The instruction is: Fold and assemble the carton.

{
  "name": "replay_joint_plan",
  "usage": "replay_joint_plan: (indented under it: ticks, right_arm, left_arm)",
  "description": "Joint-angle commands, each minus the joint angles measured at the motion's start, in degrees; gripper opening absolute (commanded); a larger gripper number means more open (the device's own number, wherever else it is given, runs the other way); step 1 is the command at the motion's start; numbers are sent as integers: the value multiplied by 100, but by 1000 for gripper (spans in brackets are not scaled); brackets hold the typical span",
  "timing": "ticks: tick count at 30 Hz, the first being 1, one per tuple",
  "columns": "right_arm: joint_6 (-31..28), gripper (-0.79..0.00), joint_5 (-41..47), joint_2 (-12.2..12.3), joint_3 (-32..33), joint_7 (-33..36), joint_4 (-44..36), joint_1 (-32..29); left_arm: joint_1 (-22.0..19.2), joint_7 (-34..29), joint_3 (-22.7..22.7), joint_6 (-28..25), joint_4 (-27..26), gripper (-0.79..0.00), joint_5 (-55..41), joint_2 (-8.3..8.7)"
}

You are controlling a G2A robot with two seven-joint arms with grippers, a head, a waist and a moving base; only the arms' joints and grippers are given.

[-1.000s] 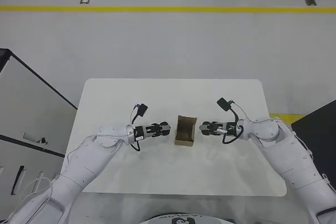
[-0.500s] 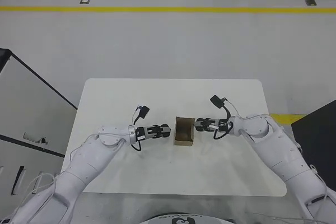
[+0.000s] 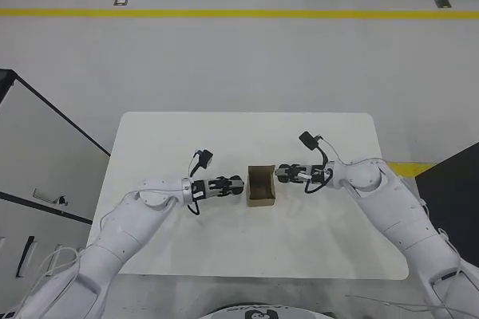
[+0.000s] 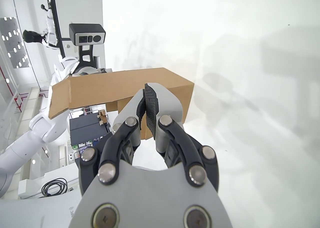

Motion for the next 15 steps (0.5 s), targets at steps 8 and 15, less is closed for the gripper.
replay_joint_plan:
  ticks: [8,15]
  right_arm:
    - [-77,-785,167,86,266,341,-432,-238]
    - [22,-785,-5,70,224,278,-503,-240]
  left_arm:
    - [-64,-64,98,33,-39,-785,63,-74]
    - [-168,-4,235,4,65,-785,158,-167]
